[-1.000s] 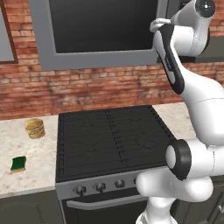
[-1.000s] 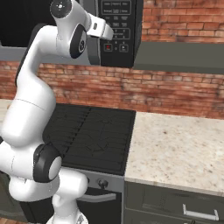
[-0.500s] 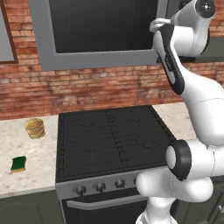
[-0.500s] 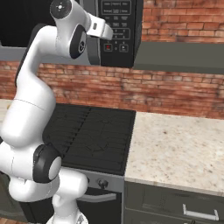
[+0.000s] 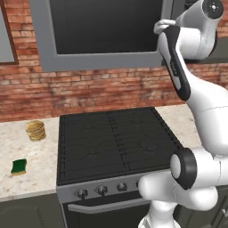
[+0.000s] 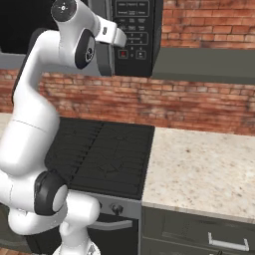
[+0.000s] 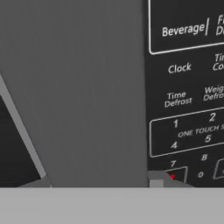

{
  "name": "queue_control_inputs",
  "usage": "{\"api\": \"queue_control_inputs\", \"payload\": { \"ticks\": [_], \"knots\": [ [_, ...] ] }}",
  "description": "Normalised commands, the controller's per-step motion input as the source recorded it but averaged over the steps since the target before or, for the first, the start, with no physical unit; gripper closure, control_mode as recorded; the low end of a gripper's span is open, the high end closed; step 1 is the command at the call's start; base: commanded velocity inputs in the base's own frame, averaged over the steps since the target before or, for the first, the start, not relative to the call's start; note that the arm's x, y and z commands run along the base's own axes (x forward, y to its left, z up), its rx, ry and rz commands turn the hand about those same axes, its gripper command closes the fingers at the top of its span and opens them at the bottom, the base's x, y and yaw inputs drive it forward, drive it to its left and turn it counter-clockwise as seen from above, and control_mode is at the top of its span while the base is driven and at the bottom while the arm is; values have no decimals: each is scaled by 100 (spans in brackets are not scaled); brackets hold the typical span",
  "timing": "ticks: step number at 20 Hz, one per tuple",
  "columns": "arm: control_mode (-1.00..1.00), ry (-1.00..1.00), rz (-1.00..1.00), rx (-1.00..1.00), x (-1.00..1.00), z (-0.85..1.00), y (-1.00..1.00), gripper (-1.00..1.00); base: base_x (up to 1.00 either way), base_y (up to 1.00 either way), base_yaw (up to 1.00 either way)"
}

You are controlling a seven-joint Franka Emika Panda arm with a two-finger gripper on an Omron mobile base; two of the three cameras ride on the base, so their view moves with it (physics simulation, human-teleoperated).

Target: Place the sponge inside the microwave to prepare for sanitizing.

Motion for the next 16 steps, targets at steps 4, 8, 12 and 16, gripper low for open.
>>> {"api": "queue_control_inputs", "payload": {
  "ticks": [4, 8, 12, 16],
  "knots": [
    [-100, -16, -3, -5, -100, 8, 1, 100, 0, 0, 0],
    [-100, -15, -5, -9, -100, 16, 9, 100, 0, 0, 0],
    [-100, -4, -9, -16, -100, 21, 28, 100, 0, 0, 0],
    [-100, 2, -19, -17, -81, 3, 45, 100, 0, 0, 0]
  ]
}}
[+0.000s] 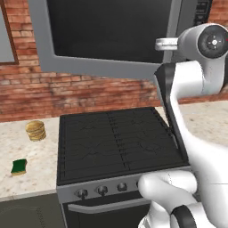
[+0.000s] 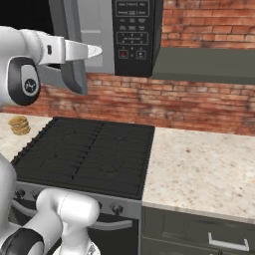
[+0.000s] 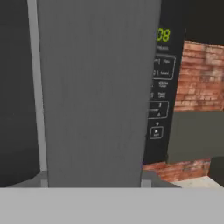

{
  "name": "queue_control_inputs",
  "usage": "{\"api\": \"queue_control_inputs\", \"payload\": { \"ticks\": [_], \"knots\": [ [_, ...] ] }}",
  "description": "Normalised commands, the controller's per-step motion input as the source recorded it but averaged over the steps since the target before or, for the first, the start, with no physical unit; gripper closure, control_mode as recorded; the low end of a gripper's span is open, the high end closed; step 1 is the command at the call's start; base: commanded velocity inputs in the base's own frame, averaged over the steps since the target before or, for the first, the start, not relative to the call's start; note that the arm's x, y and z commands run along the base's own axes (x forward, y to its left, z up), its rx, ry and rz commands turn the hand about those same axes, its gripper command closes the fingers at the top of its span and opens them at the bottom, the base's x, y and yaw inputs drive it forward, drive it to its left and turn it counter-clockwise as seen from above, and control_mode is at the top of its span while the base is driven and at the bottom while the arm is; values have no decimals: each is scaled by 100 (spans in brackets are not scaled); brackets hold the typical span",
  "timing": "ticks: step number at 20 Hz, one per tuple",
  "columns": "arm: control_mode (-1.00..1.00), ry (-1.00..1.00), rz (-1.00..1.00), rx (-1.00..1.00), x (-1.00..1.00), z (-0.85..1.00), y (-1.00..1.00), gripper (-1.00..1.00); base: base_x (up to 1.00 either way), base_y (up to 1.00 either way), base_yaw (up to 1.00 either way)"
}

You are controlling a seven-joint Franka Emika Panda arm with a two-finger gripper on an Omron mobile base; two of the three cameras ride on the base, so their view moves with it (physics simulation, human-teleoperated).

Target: Place the sponge inside the microwave to prepare for sanitizing.

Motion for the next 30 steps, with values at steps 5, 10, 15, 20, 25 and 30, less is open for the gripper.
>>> {"api": "queue_control_inputs", "payload": {
  "ticks": [5, 10, 15, 20, 25, 30],
  "knots": [
    [-100, 2, -28, -13, -85, 0, 58, 100, 0, 0, 0],
    [-100, 0, -34, -8, -88, -1, 56, 100, 0, 0, 0],
    [-100, 0, -37, -8, -54, -4, 70, 100, 0, 0, 0],
    [-100, 0, -37, -7, -56, -8, 78, 100, 0, 0, 0],
    [-100, 0, -27, -5, -30, -4, 55, -100, 0, 0, 0],
    [-100, 0, -4, -1, 0, 0, 3, -100, 0, 0, 0]
  ]
}}
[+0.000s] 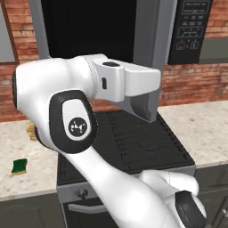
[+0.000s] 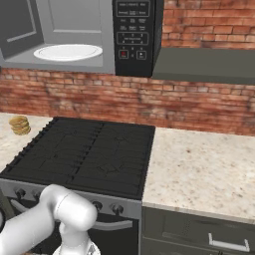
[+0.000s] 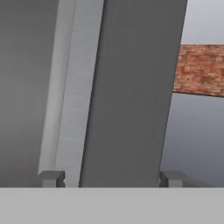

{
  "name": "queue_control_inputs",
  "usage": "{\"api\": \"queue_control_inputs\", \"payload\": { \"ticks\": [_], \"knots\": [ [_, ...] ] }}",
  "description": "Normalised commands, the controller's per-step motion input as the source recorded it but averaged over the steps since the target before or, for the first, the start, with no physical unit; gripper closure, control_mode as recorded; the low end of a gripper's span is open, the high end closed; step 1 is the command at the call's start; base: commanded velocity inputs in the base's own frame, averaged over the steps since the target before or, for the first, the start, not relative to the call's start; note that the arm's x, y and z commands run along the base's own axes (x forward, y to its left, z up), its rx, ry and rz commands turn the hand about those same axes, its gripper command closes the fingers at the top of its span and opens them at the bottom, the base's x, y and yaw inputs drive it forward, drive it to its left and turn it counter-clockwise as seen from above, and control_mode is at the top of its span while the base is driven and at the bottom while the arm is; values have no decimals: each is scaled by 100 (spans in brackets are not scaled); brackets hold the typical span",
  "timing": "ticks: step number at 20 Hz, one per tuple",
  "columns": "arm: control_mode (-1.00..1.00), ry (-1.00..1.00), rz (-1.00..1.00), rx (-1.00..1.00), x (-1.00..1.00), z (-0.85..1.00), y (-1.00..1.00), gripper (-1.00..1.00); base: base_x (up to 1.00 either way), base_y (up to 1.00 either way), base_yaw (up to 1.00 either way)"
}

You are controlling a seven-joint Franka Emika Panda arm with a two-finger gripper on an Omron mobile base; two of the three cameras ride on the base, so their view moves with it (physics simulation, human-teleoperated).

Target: Place the sponge inside the microwave to prepare for sanitizing.

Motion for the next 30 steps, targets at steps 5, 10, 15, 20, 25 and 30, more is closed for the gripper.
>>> {"api": "queue_control_inputs", "payload": {
  "ticks": [5, 10, 15, 20, 25, 30],
  "knots": [
    [-100, 0, 0, 0, 1, 0, 17, -100, 0, 0, 0],
    [-100, 2, 2, 0, -1, -1, 13, -100, 0, 0, 0],
    [-100, 2, 6, 0, -31, 0, 4, -100, 0, 0, 0],
    [-100, 0, 11, 0, -82, 0, -1, -100, 0, 0, 0],
    [-100, -1, 9, 10, -67, 0, -63, -100, 0, 0, 0],
    [-100, 0, 27, 59, -31, 0, -83, -100, 0, 0, 0]
  ]
}}
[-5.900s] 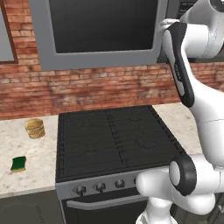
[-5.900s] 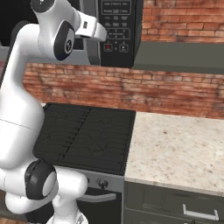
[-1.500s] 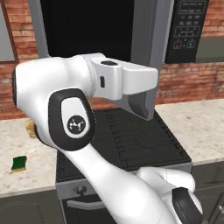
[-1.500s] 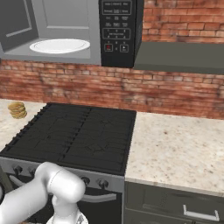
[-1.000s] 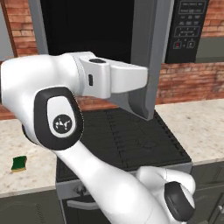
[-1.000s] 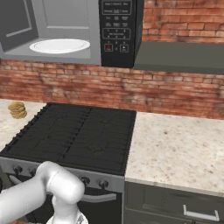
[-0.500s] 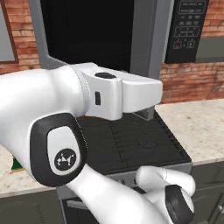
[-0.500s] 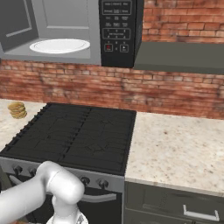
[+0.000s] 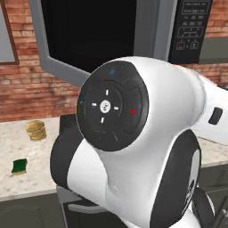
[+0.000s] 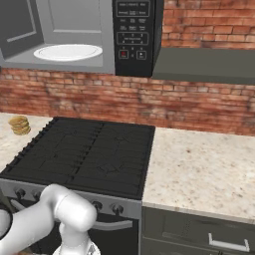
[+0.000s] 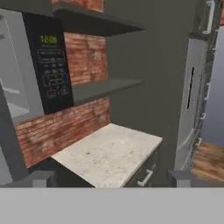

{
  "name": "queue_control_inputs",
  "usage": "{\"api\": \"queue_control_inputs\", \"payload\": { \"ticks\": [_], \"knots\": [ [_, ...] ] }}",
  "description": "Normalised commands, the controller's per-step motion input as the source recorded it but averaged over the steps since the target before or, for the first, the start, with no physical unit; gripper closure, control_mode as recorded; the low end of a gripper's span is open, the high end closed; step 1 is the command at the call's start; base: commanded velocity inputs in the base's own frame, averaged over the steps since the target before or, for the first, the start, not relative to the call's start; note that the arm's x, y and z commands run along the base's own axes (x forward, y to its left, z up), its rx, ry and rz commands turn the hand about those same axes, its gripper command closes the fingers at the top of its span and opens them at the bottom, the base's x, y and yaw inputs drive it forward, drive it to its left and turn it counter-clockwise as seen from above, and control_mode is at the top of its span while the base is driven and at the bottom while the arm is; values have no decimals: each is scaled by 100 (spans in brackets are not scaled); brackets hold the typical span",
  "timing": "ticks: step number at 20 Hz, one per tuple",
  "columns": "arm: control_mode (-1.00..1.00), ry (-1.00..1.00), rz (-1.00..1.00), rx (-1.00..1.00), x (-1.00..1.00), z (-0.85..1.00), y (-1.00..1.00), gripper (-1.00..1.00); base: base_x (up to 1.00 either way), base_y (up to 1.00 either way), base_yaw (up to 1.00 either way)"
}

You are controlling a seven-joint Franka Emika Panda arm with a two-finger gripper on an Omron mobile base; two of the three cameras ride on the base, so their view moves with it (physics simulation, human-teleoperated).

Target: Place the sponge inside the microwave to prepare for sanitizing.

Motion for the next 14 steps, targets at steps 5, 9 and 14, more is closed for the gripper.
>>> {"api": "queue_control_inputs", "payload": {
  "ticks": [5, 9, 14],
  "knots": [
    [-100, 8, 25, 87, 0, 0, -84, -100, 0, 0, 0],
    [-100, 22, 29, 96, 4, -8, -56, -100, 0, 0, 0],
    [-100, 15, 34, 91, 61, -24, -35, -100, 0, 0, 0]
  ]
}}
